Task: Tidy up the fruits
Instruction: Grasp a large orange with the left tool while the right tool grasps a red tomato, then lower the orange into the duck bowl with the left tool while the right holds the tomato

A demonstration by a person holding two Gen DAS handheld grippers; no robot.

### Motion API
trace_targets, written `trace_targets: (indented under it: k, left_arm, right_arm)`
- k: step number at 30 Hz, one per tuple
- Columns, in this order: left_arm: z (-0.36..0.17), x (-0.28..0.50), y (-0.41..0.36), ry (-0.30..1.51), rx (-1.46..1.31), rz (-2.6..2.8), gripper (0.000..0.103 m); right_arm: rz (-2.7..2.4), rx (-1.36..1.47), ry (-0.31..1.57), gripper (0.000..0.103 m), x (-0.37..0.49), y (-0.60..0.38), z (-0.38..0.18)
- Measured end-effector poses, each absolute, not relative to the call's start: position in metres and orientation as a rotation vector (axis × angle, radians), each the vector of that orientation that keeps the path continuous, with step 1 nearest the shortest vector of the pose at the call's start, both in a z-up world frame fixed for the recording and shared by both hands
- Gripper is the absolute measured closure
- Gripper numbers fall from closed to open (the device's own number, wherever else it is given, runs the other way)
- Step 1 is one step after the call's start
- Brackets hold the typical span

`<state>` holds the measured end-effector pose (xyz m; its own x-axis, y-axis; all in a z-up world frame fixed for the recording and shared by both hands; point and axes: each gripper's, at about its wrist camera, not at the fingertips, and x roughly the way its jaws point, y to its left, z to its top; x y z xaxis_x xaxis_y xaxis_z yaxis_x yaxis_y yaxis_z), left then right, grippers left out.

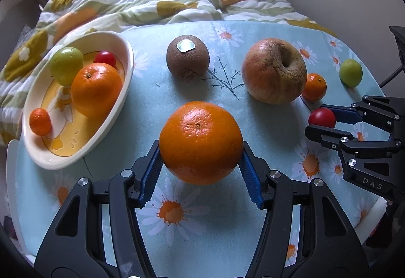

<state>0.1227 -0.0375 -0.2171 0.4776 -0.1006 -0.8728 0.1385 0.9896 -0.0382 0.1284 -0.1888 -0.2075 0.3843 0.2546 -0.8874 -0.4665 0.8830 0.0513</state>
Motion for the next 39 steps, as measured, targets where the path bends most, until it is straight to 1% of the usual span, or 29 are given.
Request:
trace_targets:
  k: [11,22,30,39]
  left_arm:
    - [-0.167,0.109,-0.017,1.001,0.000,-0.129,0.038]
    - [-0.116,0.102,0.035,0.930,-0.016,-0.121,0.038]
    - [-0.106,0.113,0.089,0.919,-0.015,-0.124,0.038]
    - [-0.115,0.143,0.151,0.926,0.003,-0.149,0.038]
  right_arm:
    - [0.472,-0.211,1.035,0.072,0.120,-0.177,-0.163]
    - [0.473,-0.171,0.992,0.072,0.119,-0.137,-0.117]
    - [0.488,-0.160,0.972,0.072,0.130,-0.079,-0.102]
    - [0.490,-0.124,0.977,0.072,0.156,-0.016,-0.107]
